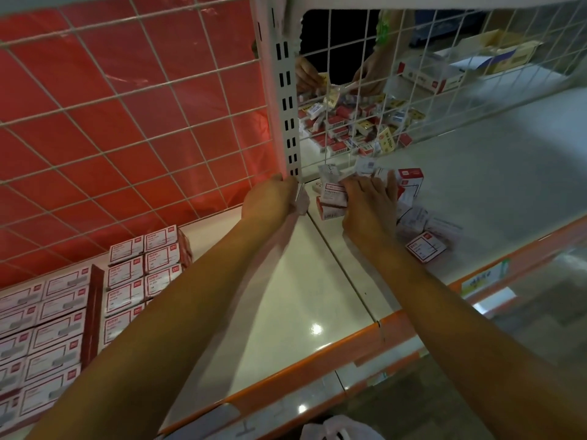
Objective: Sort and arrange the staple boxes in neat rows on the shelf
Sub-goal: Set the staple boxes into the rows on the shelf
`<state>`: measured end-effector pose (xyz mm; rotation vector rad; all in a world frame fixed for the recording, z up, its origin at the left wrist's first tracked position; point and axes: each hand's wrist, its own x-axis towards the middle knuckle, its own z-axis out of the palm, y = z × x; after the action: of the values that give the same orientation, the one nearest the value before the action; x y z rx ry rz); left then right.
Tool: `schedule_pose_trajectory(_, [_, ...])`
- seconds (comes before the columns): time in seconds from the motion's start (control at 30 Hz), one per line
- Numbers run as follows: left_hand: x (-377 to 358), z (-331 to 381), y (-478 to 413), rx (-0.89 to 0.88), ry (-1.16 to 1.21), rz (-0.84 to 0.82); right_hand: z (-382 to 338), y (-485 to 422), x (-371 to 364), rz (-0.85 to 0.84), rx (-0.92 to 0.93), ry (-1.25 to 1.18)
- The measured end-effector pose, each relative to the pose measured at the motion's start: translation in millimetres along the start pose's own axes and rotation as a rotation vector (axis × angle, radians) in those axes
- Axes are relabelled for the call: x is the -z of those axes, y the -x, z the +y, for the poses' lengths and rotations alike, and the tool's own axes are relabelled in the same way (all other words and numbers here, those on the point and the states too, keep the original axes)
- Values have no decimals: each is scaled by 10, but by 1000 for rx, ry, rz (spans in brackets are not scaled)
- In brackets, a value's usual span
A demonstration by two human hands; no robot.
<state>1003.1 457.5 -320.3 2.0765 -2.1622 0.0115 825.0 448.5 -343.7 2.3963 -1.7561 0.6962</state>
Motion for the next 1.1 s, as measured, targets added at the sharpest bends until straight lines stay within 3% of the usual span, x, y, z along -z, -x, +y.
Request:
schedule_pose_trajectory(0.17, [20, -57, 306, 204, 633, 44, -82, 104, 85, -27, 0, -91])
schedule_pose_trajectory(0.53, [331, -226, 1153, 456, 1270, 101, -602, 388, 222, 66, 36, -572])
schedule_pose_trajectory(0.83, [605, -730, 1843, 426, 1239, 168, -1231, 600, 509, 39, 235, -709])
schedule_pose_trajectory(1.1, [773, -1172, 2483, 499, 1258, 209, -1869, 893, 585, -217, 143, -894])
